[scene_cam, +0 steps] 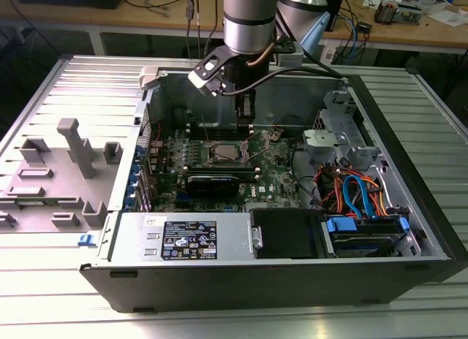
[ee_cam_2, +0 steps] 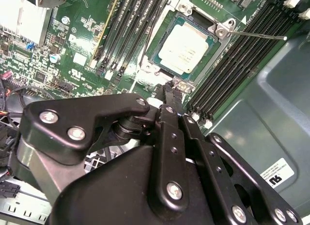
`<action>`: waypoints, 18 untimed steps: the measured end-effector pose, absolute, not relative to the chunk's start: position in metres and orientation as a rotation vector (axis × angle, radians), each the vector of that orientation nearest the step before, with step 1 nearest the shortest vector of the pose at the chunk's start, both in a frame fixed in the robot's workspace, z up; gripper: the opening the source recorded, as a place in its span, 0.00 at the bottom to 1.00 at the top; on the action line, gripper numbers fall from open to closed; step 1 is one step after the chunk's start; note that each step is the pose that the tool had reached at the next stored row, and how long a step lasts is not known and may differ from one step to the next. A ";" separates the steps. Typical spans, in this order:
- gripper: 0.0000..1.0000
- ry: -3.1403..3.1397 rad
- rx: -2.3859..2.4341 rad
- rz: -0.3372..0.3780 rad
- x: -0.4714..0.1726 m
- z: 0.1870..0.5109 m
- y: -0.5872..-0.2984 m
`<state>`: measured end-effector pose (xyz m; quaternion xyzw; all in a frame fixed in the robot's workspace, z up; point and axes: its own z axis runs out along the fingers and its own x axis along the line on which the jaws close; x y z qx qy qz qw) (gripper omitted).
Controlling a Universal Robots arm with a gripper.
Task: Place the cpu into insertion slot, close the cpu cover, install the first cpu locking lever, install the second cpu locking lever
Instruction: 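Close the cpu cover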
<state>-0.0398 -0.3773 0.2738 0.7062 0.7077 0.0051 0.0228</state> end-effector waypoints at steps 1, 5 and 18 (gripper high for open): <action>0.11 2.192 2.187 0.016 -0.040 0.274 -0.377; 0.11 2.191 2.187 0.016 -0.039 0.274 -0.377; 0.11 2.191 2.187 0.016 -0.036 0.274 -0.377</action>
